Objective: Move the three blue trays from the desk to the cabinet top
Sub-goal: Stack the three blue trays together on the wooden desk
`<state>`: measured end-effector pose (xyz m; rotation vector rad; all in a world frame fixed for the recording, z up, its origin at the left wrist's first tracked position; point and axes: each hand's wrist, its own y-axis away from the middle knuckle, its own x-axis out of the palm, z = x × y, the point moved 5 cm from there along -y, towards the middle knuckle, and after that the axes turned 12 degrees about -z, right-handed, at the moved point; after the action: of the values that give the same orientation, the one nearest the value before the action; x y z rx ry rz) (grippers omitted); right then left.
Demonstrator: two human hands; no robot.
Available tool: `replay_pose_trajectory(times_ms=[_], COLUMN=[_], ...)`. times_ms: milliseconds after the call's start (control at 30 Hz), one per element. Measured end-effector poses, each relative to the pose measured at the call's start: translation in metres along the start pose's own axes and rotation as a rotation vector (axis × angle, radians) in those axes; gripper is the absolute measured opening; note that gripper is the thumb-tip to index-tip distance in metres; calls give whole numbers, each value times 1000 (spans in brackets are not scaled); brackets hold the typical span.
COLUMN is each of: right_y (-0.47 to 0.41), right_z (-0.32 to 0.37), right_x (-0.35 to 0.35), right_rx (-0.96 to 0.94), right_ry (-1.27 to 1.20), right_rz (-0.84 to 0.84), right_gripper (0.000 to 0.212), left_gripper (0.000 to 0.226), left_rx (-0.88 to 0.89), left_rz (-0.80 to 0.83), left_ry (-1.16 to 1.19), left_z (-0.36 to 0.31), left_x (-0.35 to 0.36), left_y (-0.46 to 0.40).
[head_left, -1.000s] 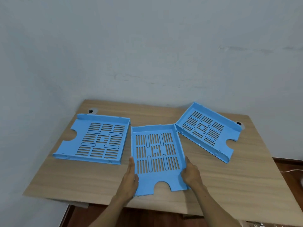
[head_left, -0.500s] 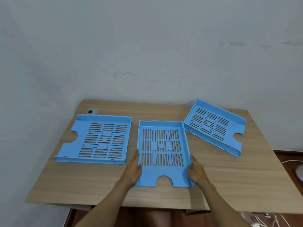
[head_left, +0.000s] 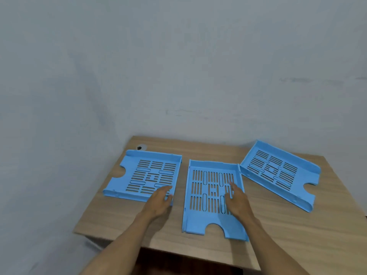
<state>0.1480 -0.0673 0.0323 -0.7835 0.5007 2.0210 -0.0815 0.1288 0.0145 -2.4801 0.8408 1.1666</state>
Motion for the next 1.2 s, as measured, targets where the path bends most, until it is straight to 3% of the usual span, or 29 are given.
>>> replay_pose_trajectory(times_ms=[267, 500, 700, 867, 1067, 1200], right_y=[20, 13, 14, 27, 29, 13], right_z=[68, 120, 156, 153, 133, 130], right_x=[43, 101, 154, 187, 205, 207], right_rx=[-84, -111, 2, 164, 310, 319], right_ry=[-33, -21, -48, -49, -125, -103], right_rz=[171, 211, 224, 240, 213, 203], right_gripper=[51, 55, 44, 45, 31, 39], left_gripper=[44, 51, 57, 39, 27, 23], left_rx=[-54, -71, -6, 33, 72, 69], left_rz=[-111, -84, 8, 41, 52, 33], left_ry=[-52, -86, -163, -232, -296, -279], left_z=[45, 96, 149, 182, 189, 187], left_x=[-59, -69, -69, -67, -64, -67], left_y=[20, -4, -37, -59, -75, -78])
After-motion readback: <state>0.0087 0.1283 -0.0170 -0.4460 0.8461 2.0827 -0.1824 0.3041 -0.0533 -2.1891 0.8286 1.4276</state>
